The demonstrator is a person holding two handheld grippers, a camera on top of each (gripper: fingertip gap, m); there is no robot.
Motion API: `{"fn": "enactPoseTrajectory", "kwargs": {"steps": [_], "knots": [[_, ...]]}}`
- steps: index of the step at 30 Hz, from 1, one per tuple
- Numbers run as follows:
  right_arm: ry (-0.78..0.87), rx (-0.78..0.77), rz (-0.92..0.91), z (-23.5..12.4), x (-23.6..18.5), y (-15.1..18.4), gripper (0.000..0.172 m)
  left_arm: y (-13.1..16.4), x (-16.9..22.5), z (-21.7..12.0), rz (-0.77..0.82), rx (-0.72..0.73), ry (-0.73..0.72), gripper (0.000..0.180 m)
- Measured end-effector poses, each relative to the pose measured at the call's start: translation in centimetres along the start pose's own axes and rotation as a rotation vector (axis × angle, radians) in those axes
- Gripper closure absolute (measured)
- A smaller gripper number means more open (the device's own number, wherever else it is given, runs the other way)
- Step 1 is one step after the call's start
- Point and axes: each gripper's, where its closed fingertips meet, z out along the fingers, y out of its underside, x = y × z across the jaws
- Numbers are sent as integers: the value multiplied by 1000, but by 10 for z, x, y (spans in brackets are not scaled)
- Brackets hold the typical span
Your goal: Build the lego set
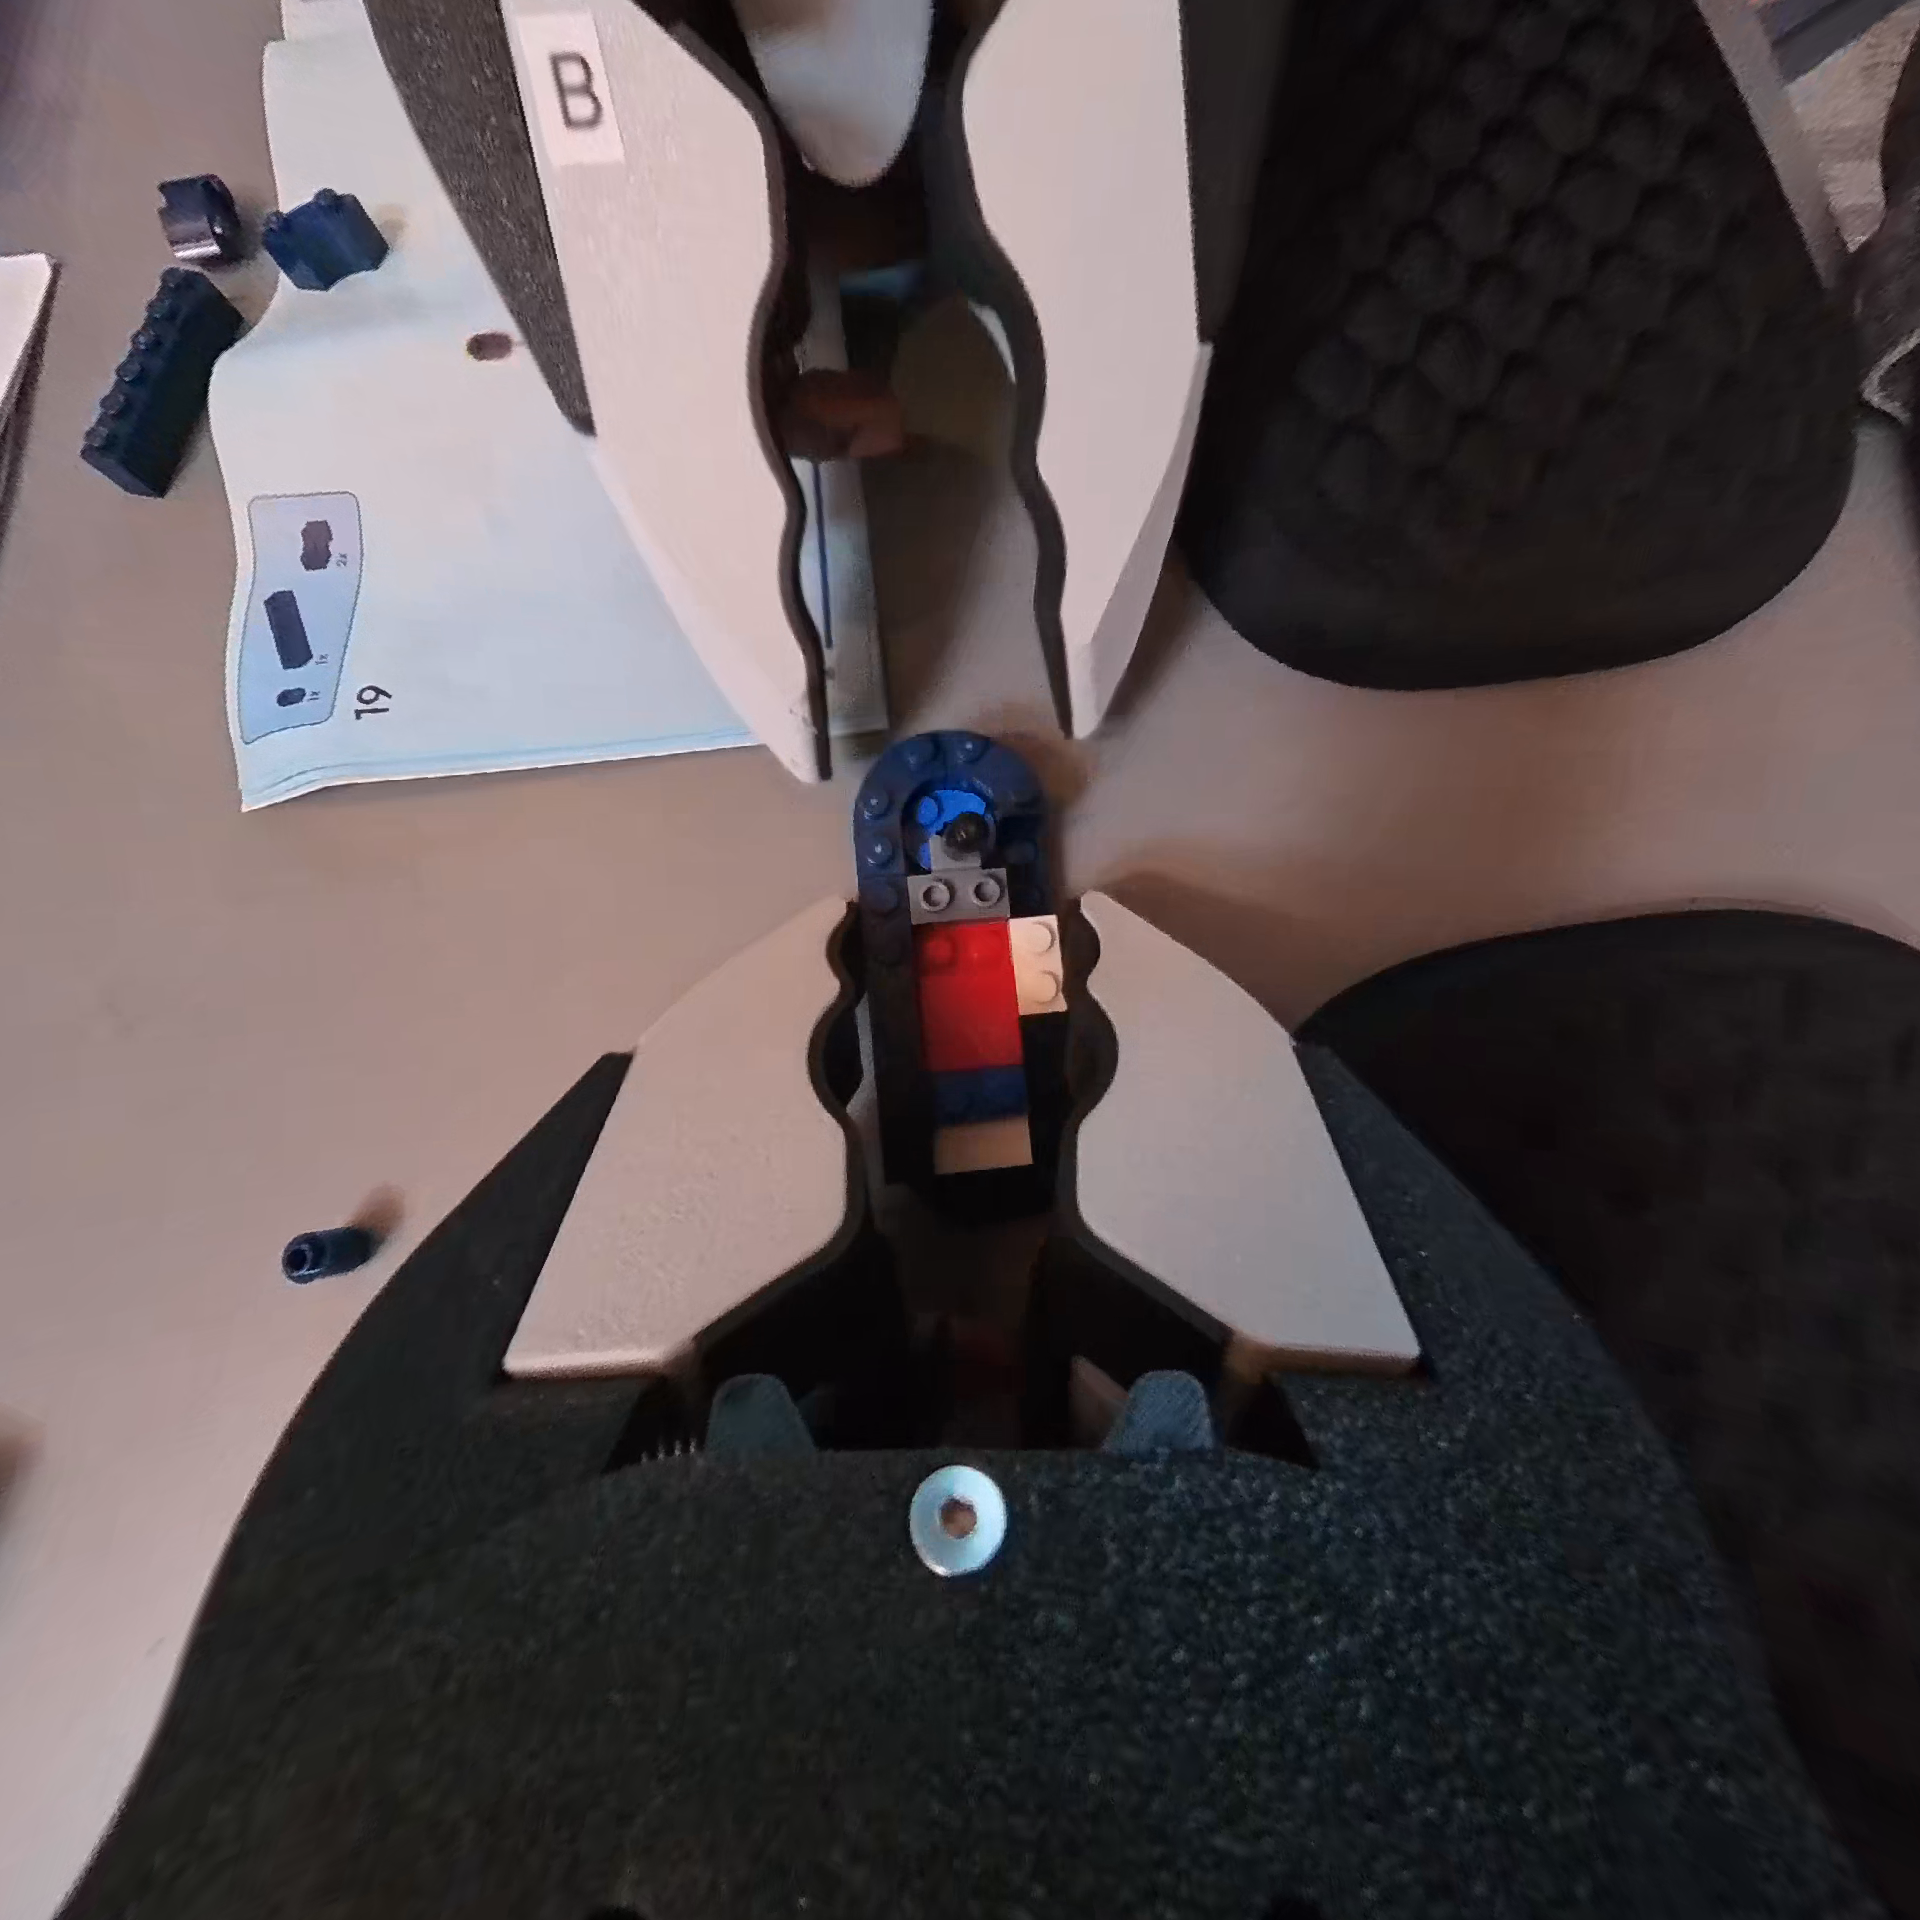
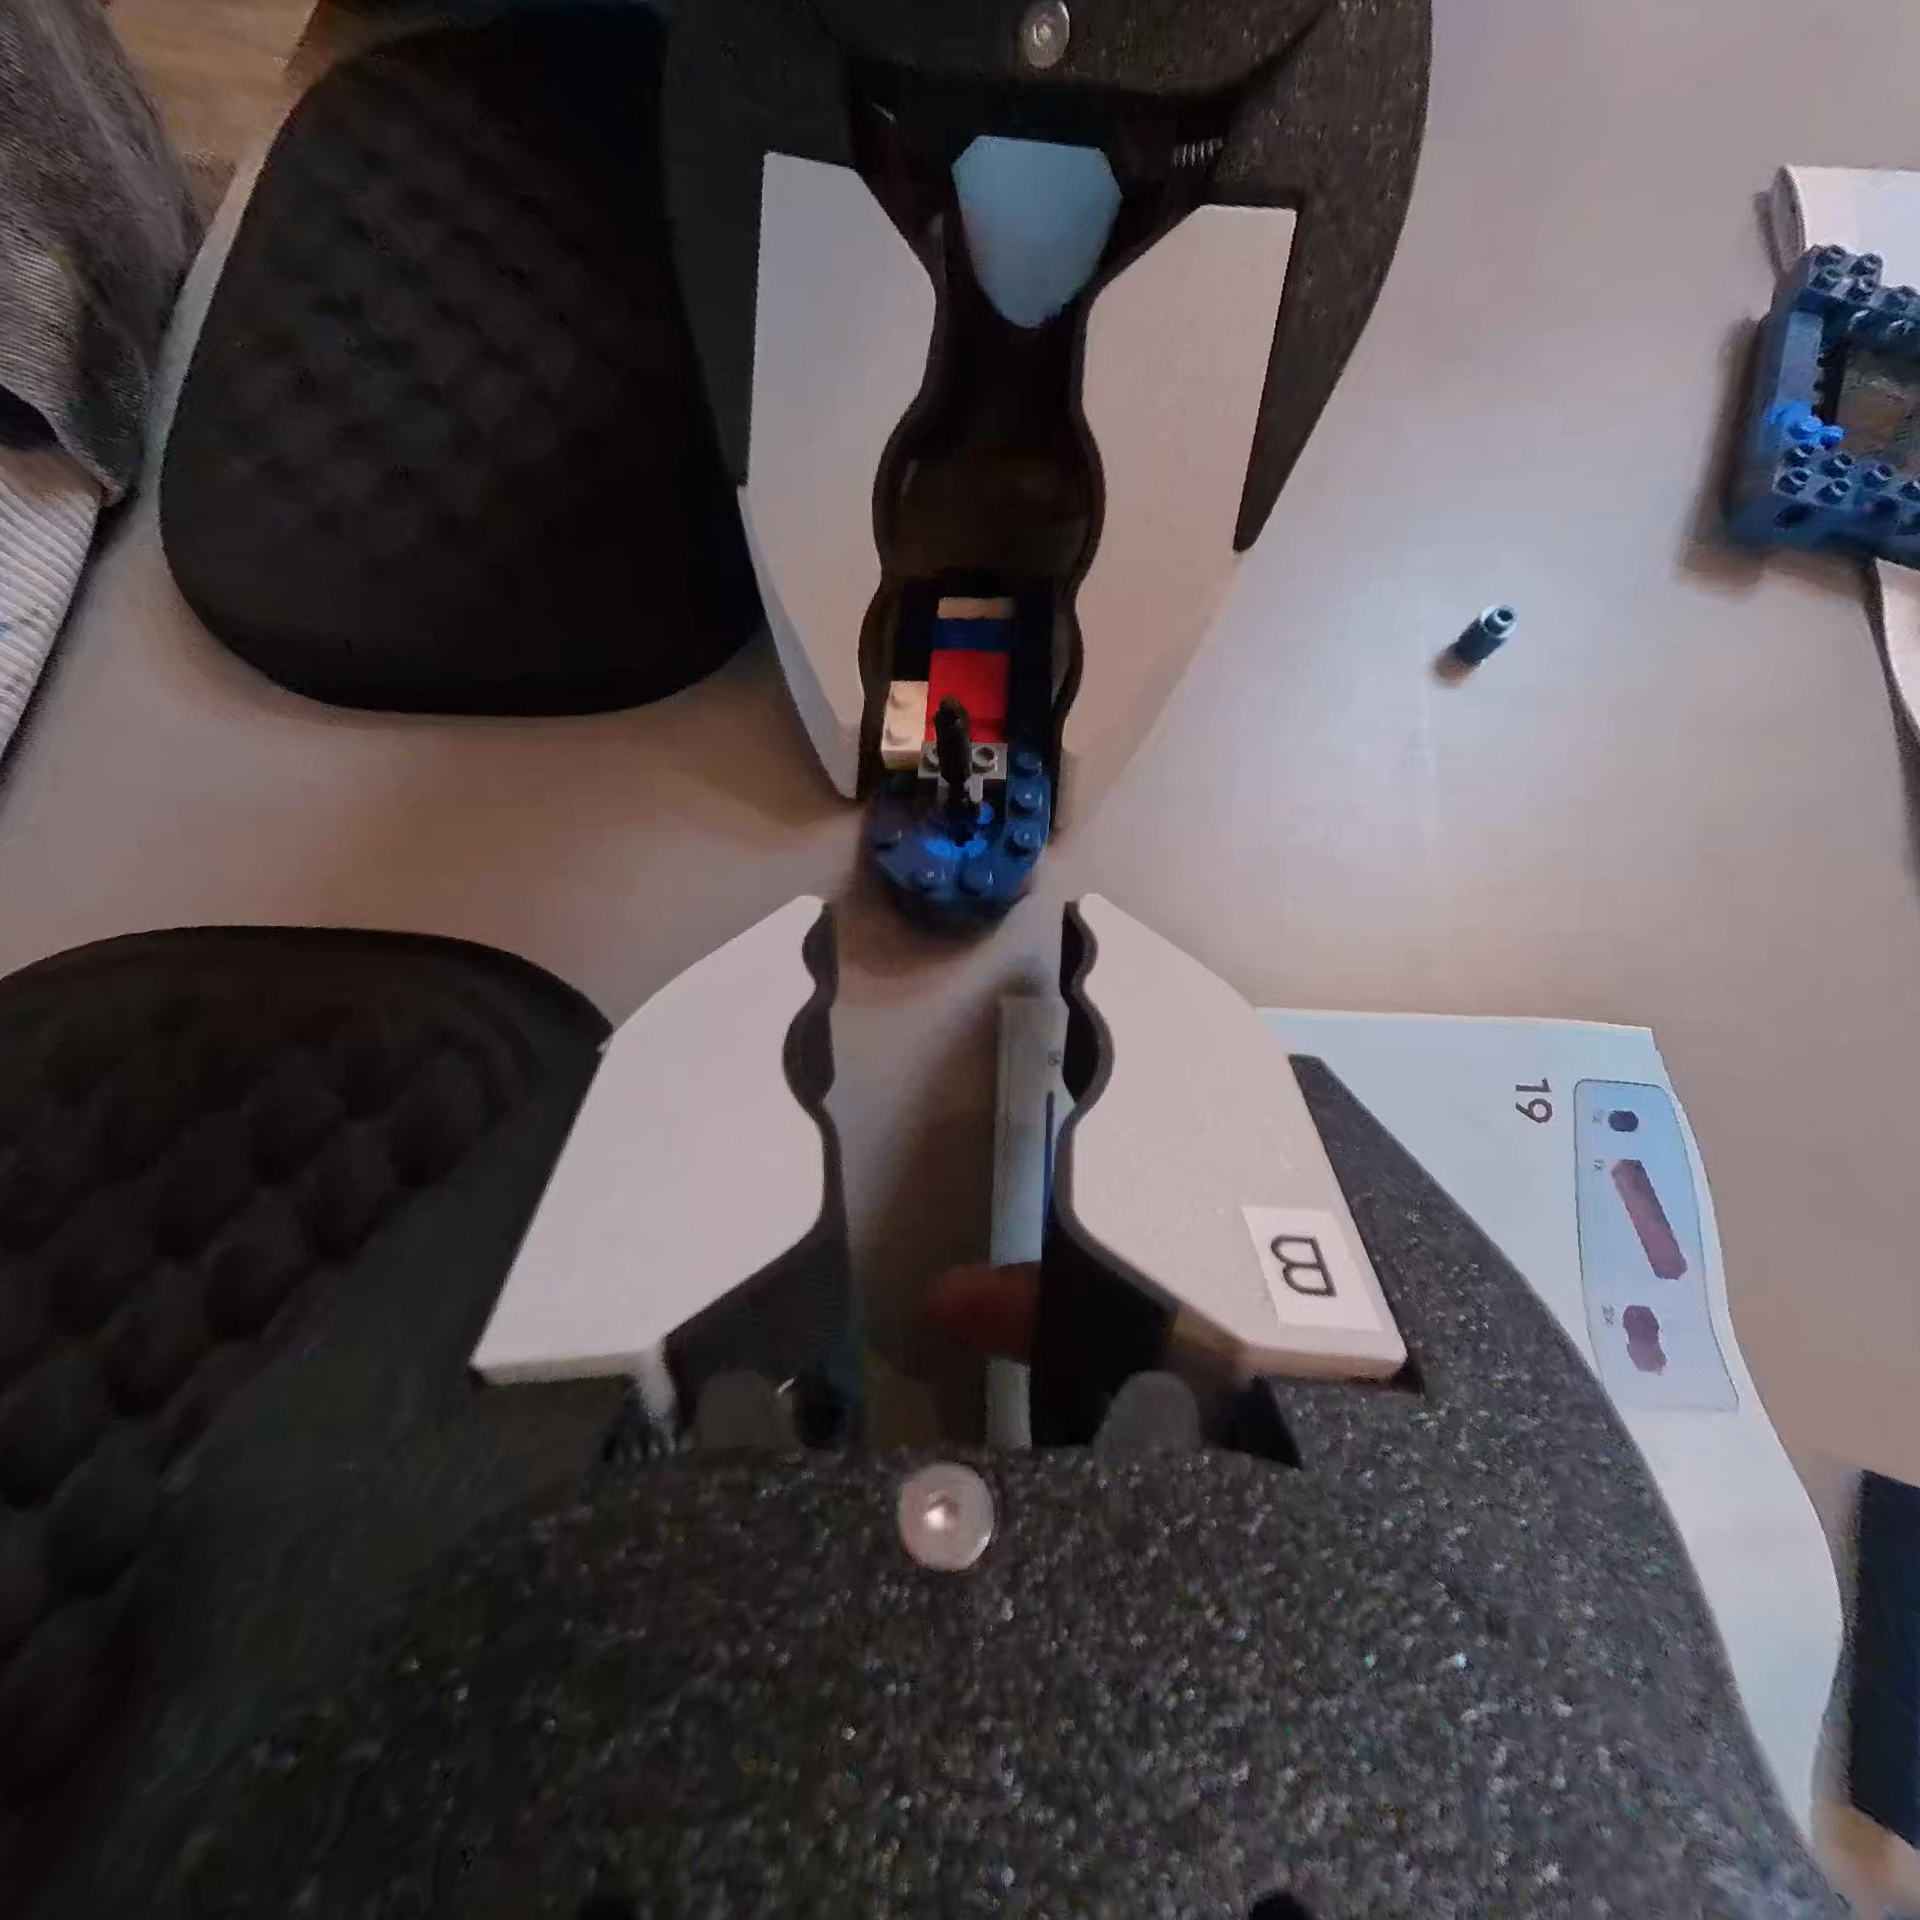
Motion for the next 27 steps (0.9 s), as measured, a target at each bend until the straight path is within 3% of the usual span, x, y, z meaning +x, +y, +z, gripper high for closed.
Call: {"fn": "enactPoseTrajectory", "kwargs": {"steps": [7, 8, 10, 14, 16, 19, 21, 23, 27], "knots": [[62, 26, 35, -40, 13, 16, 121, 0, -2, -2, -34, 9, -14, 143], [98, 16, 41, -47, 19, 22, 122, -2, -3, -2, -39, 17, -16, 135], [167, 13, 59, -63, 30, 31, 127, -4, -4, -2, -45, 28, -22, 126], [262, 43, 73, -94, 39, 41, 158, -3, -6, -8, -31, 19, -41, 123], [275, 15, 91, -106, 37, 50, 157, -1, -9, -10, -31, 8, -59, 123], [295, -9, 165, -118, 38, 64, 141, -4, -9, -9, -47, 27, -64, 123], [348, -6, 207, -117, 48, 71, 147, -6, -11, -8, -36, 36, -79, 123], [437, 8, 228, -111, 62, 73, 170, -10, -16, -10, -42, 62, -107, 124], [389, -6, 275, -69, 52, 73, 172, -26, -24, -19, -84, 172, -173, 126]]}}
